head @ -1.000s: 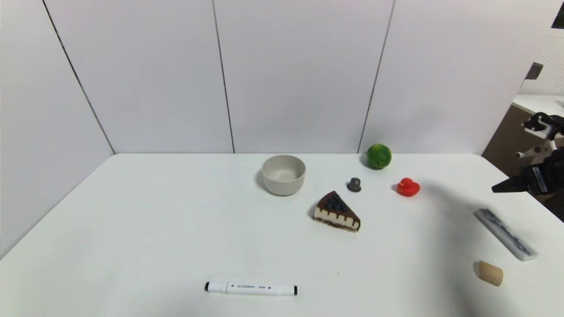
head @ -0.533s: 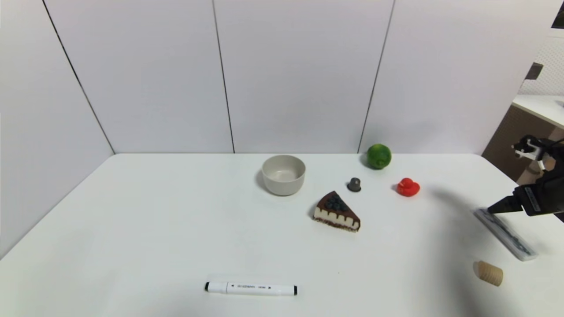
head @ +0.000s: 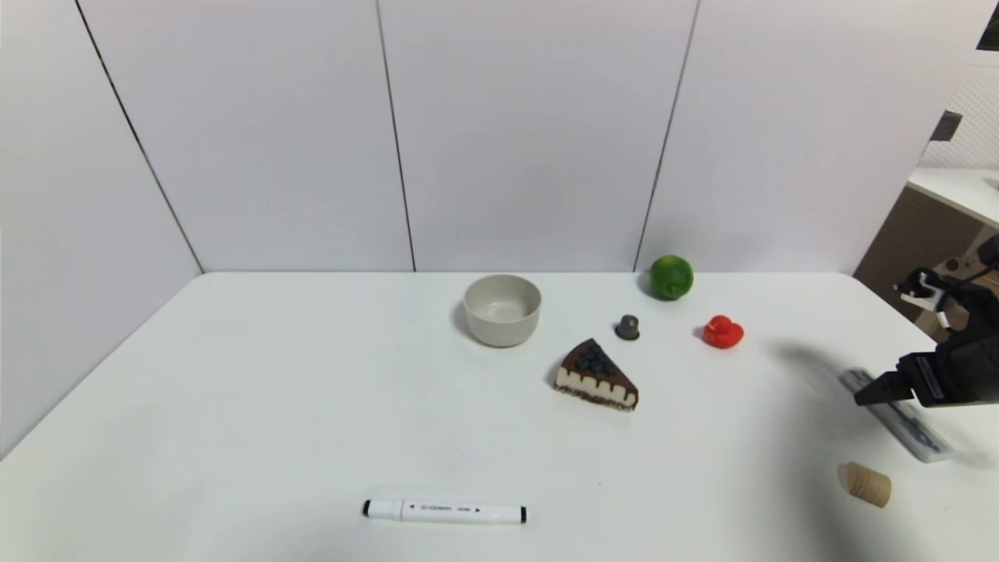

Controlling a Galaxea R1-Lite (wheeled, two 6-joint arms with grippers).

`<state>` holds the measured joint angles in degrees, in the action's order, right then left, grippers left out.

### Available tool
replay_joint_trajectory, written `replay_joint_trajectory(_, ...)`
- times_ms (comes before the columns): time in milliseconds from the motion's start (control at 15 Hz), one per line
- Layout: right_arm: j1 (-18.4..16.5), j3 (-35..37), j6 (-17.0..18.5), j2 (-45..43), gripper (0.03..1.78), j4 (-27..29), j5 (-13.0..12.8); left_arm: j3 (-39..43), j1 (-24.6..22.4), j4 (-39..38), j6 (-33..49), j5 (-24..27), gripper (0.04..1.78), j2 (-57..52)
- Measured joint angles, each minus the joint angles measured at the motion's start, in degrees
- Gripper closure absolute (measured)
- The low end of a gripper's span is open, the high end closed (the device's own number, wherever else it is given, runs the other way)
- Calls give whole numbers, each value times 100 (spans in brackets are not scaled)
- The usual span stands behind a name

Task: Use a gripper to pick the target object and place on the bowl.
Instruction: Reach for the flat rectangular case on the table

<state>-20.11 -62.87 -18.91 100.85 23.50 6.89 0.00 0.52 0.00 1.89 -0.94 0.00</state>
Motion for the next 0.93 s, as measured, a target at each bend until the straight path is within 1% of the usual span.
replay_joint_trajectory(400, 0, 39, -55, 166, 10, -41, 0, 0, 0, 0, 1, 0, 13, 0)
replay_joint_trajectory(600, 6, 113, -74, 210, 10, -380, 0, 0, 0, 0, -2, 0, 13, 0)
replay_joint_trajectory(933, 0, 240, -94, 262, 10, -474, -26, 0, 0, 0, 1, 0, 13, 0)
